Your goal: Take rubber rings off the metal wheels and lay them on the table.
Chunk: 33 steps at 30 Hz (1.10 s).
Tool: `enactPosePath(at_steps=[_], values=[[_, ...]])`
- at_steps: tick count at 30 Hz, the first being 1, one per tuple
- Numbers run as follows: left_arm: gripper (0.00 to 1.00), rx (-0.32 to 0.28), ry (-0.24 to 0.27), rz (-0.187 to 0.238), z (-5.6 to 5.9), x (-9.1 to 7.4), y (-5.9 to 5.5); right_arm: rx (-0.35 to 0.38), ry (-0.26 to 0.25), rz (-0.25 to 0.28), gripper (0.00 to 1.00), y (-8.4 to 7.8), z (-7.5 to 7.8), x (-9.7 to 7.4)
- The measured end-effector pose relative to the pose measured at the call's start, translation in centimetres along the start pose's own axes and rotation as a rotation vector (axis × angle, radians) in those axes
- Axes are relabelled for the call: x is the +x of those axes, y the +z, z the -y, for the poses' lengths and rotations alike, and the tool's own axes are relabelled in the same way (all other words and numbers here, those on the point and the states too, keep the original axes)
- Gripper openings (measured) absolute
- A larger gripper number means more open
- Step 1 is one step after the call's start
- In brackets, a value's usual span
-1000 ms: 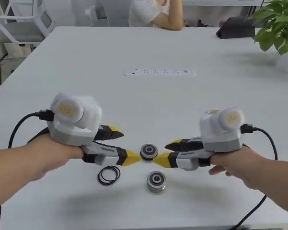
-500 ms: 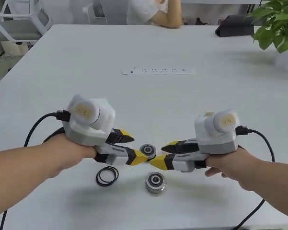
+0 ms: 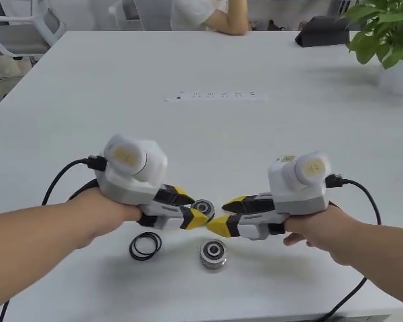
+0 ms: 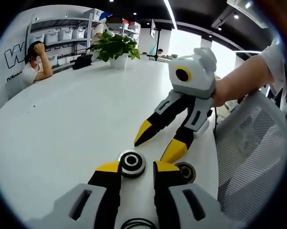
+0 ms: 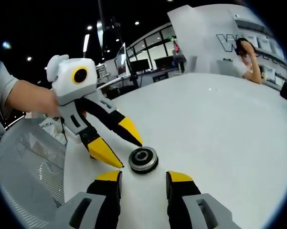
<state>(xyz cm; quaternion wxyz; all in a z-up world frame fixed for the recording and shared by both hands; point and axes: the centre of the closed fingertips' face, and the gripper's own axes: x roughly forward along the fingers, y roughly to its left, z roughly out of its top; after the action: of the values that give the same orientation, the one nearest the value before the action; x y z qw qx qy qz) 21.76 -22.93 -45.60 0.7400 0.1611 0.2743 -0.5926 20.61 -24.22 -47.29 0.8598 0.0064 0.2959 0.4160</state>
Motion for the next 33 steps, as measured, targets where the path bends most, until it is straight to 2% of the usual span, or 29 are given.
enactPosePath(at_steps=[12,18,19,21,23,33], values=[[0.13,0.004,0.012,-0.001,-0.2,0.6,0.0,0.002,0.003,0.001,0.35,-0.1,-0.1,0.1],[0.08,0.023,0.042,-0.008,-0.6,0.7,0.0,-0.002,0.002,0.003,0.35,0.0,-0.1,0.2],[0.08,0.031,0.045,-0.007,-0.5,0.7,0.1,-0.004,0.003,0.003,0.35,0.1,-0.1,0.3],[0.08,0.084,0.053,-0.014,-0.5,0.7,0.1,-0.007,0.005,0.005,0.34,0.2,-0.2,0.4],[0.07,0.102,0.059,-0.015,-0.3,0.8,0.0,-0.014,0.005,0.004,0.33,0.2,-0.2,0.5],[0.07,0.089,0.068,-0.02,-0.5,0.8,0.1,-0.073,0.0,-0.002,0.27,0.6,-0.5,1.4]])
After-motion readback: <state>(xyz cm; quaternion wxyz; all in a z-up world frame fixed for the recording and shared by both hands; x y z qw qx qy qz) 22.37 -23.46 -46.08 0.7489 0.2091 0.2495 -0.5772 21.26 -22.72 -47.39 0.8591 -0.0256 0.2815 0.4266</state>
